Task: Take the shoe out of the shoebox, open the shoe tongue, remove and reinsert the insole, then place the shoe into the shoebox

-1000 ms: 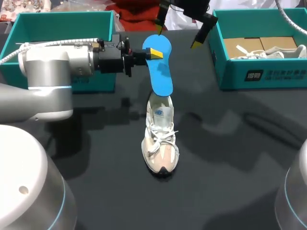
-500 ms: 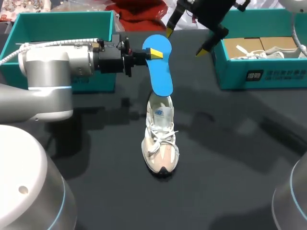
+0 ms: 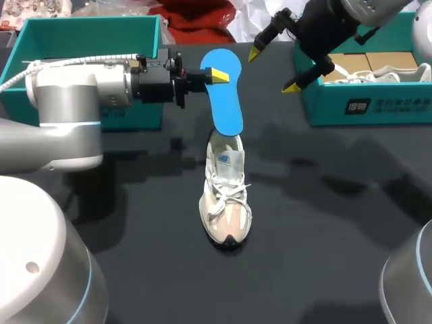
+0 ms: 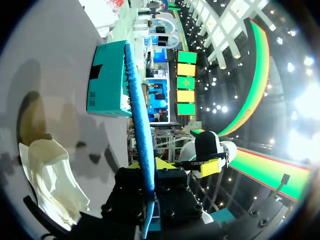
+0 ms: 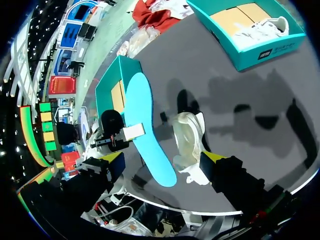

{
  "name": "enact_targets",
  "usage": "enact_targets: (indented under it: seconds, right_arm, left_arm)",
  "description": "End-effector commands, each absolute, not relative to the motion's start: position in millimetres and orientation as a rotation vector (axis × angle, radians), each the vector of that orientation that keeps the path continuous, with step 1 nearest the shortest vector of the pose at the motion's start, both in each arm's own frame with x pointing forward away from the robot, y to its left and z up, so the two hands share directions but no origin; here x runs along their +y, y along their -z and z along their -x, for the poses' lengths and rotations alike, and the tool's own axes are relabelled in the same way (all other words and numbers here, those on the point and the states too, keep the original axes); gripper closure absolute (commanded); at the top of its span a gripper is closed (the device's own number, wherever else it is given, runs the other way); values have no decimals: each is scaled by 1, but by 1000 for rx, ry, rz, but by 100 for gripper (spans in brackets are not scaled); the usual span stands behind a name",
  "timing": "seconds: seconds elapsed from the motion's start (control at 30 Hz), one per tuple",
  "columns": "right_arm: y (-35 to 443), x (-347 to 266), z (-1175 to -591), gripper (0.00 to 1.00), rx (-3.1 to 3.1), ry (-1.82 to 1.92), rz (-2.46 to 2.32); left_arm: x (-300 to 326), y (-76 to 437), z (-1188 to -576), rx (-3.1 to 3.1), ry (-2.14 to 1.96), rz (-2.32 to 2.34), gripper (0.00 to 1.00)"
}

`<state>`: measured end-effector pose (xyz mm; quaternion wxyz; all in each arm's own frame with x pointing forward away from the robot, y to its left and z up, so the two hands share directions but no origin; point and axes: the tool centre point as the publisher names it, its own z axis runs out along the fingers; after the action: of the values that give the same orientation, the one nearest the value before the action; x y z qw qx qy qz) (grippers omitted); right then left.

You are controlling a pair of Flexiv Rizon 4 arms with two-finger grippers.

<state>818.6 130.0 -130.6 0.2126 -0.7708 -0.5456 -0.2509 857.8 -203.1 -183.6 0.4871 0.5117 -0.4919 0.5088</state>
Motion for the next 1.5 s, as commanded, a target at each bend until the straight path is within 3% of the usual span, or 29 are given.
enact_targets:
  seconds: [0.03,1.0,1.5]
  right_arm:
    - [142,123,-815,0,-1286,1042,1853]
    - [157,139,-818,0,-1191,1099,1686]
    - [159,139,-819,0,-1182,1110,1643]
  left_arm:
    - [-203,184,-858,-1198,-1236,-1245,100]
    - [-203,184,-858,-1198,-1236,-1245,100]
    - [-191,155,-856,-1567,-1619,-990,100]
